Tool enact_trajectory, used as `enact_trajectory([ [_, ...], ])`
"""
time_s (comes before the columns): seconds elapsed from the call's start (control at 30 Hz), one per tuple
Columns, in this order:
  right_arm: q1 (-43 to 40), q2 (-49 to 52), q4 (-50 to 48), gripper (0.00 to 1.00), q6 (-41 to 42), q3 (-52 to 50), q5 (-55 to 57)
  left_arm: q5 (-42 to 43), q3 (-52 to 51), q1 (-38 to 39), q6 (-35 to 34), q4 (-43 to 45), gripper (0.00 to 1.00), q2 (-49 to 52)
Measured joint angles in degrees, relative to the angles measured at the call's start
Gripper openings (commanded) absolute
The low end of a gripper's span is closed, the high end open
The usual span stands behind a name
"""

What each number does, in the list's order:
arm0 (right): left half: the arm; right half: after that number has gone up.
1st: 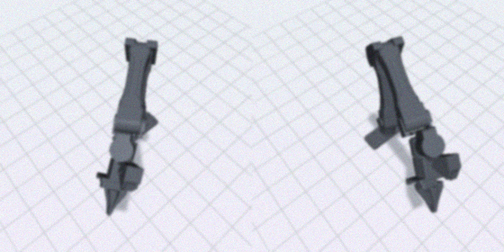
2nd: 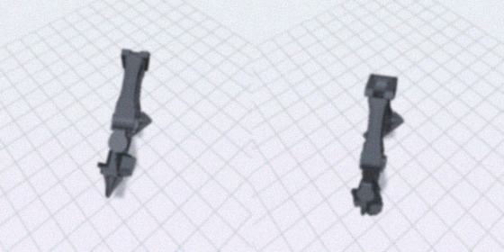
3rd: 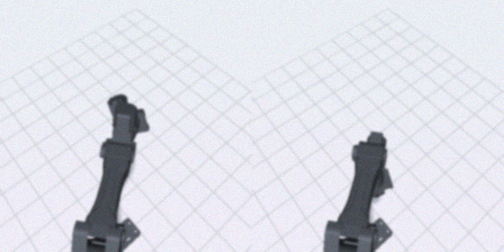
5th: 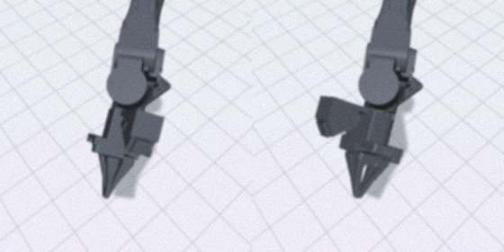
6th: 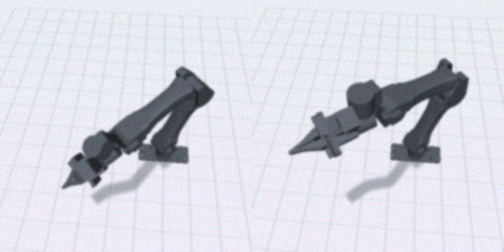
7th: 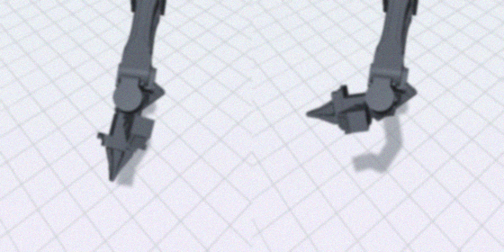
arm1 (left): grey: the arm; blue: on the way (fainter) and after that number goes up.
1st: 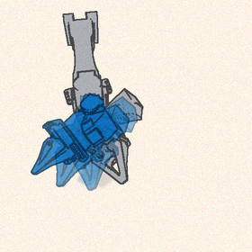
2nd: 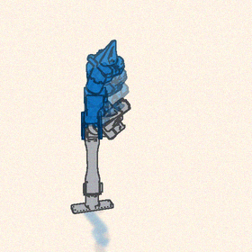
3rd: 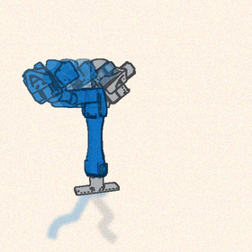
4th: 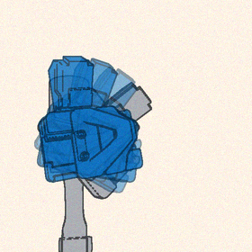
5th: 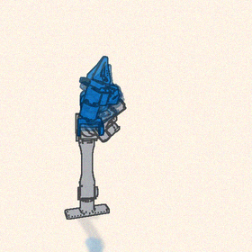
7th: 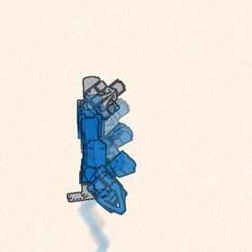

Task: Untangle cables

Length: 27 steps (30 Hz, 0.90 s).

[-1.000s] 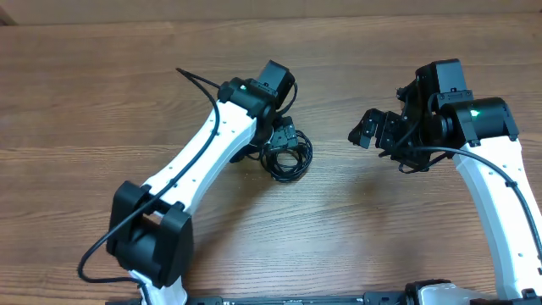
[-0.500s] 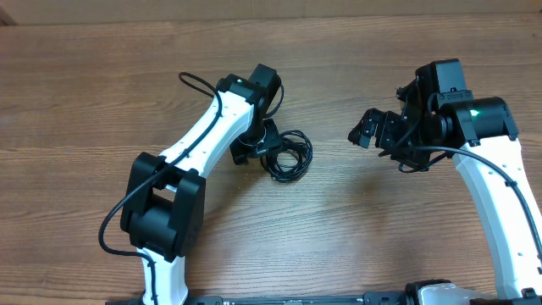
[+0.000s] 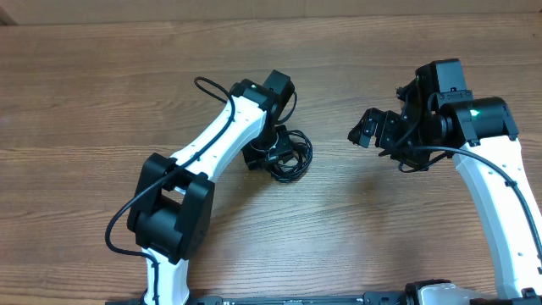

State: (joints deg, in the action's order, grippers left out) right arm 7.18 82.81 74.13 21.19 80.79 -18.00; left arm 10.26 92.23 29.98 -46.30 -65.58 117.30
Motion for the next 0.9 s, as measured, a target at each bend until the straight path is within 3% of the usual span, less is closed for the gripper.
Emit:
enact_trajectory([
  [0.17, 0.0, 0.0, 0.0, 1.0, 0.0, 0.0, 0.0, -0.6, -1.0, 0.4, -3.3, 0.3, 0.39, 0.0],
  [0.33, 0.0, 0.0, 0.0, 1.0, 0.0, 0.0, 0.0, -0.8, -1.2, 0.4, -4.4, 1.8, 0.41, 0.0],
  [0.47, 0.0, 0.0, 0.0, 1.0, 0.0, 0.0, 0.0, -1.0, -1.2, 0.5, -4.8, 3.6, 0.53, 0.0],
  [0.63, 0.0, 0.0, 0.0, 1.0, 0.0, 0.0, 0.0, -1.1, -1.2, 0.8, -5.0, 4.6, 0.43, 0.0],
  [0.9, 0.0, 0.0, 0.0, 1.0, 0.0, 0.0, 0.0, -1.1, -1.2, 0.8, -5.0, 4.9, 0.43, 0.0],
])
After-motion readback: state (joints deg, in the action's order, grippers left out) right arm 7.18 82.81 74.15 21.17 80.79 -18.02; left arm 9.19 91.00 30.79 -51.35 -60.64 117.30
